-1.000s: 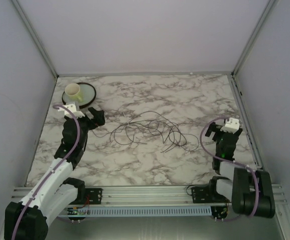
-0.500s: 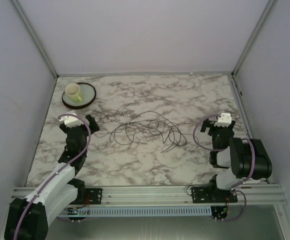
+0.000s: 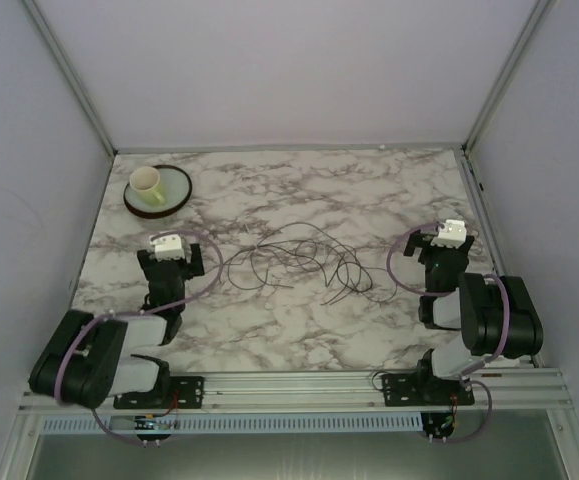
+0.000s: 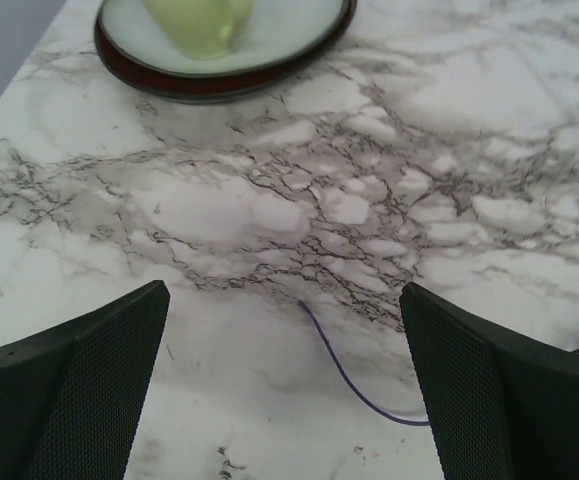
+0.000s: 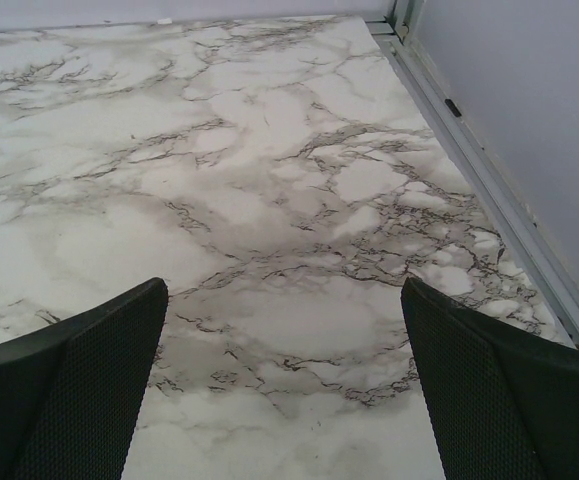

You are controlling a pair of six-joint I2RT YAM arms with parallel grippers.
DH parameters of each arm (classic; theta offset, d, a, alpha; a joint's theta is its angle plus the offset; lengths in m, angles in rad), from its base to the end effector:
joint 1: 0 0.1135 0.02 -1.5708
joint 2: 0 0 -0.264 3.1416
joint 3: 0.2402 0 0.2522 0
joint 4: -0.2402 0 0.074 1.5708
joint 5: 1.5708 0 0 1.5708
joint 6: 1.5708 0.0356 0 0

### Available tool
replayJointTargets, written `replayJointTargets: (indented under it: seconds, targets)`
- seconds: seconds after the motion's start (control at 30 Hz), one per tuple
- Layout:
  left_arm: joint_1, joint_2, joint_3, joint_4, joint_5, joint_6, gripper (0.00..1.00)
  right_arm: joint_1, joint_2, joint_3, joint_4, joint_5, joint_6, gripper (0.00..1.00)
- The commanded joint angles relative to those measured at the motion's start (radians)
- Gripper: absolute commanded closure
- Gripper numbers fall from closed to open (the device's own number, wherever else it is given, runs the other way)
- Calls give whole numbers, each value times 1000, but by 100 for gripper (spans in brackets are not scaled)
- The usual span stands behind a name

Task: Zip-tie the wires
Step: Reset both arms

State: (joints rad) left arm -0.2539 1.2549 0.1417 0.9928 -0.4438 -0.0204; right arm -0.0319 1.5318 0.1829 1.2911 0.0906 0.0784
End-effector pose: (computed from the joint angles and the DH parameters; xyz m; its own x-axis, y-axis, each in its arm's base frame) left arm 0.2027 -0.0368 0.1584 -0.1124 0.0102 -0.9936 -0.1881 0.9817 0.0313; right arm 0.2312 -0.0106 0.1452 -0.0480 0.0796 -0.9957 0.1262 0.9893 0.0730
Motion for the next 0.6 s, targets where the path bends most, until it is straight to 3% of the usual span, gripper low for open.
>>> replayJointTargets:
  seconds: [0.0, 0.23, 0.33, 0.57]
  targets:
    - [6, 115, 36, 249, 63, 114, 0, -3, 5, 16, 33, 3, 9, 1]
    - [53, 340, -28, 616, -36, 44, 0, -2, 5, 17, 33, 5, 9, 1]
    - [55, 287, 48, 375, -77, 8, 0, -1, 5, 18, 33, 6, 9, 1]
    - [56, 307, 67, 381, -72, 16, 0, -2, 5, 17, 33, 6, 8, 1]
